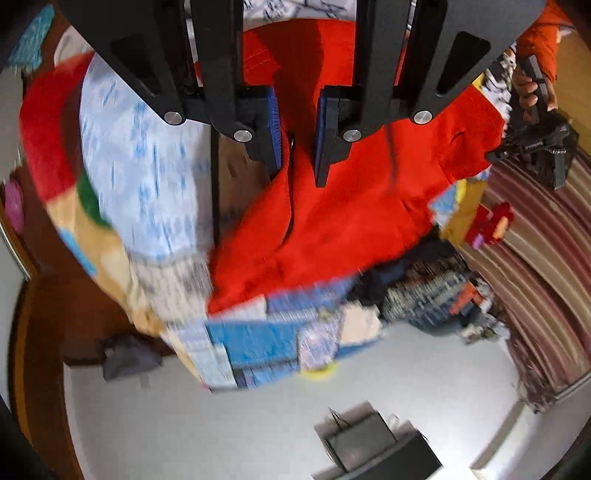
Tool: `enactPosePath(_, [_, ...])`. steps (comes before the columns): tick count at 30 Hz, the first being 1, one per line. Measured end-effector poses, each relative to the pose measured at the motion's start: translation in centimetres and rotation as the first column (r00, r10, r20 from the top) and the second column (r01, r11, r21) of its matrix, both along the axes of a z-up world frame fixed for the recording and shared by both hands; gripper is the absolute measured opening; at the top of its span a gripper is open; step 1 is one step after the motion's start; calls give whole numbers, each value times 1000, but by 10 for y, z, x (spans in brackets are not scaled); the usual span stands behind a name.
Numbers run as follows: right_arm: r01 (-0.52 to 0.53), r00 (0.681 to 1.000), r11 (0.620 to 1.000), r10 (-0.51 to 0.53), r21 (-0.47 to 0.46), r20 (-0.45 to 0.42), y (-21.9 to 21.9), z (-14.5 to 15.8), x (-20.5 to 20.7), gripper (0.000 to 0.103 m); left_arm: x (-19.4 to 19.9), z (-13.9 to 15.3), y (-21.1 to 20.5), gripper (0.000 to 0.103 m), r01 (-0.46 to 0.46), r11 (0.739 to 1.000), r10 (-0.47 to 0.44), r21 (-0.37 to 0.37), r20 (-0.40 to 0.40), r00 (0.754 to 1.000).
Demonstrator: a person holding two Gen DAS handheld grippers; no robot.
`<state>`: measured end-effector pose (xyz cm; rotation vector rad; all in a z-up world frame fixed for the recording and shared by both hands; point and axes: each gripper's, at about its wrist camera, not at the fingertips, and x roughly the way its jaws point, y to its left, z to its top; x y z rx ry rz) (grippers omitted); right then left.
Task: Fold large clothes
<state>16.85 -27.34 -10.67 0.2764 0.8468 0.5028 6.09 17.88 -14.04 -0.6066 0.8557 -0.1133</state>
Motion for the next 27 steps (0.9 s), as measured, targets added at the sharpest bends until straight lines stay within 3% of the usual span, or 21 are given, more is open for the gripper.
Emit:
enactPosePath(6, [3,989,999,-9,37,147,4,56,22,14,14,76,5,5,-38,999,34,15,199,979])
enactPosePath(12, [54,981,998,-58,24,183,9,67,59,14,57,96,20,5,-126,990,104,71,251,962])
enactPosePath(16, [94,987,996,-94,8,130,9,51,94,14,93,72,26,5,-176,976,150,125,193,970])
enactPosePath(20, [106,993,994,-104,-37,51,13,18,125,14,129,30,39,5,-201,969,189,143,89,978])
enactPosePath(27, [101,992,993,-106,-65,-74,16,-27,164,14,175,-50,60,5,-204,975,212,86,-100,972])
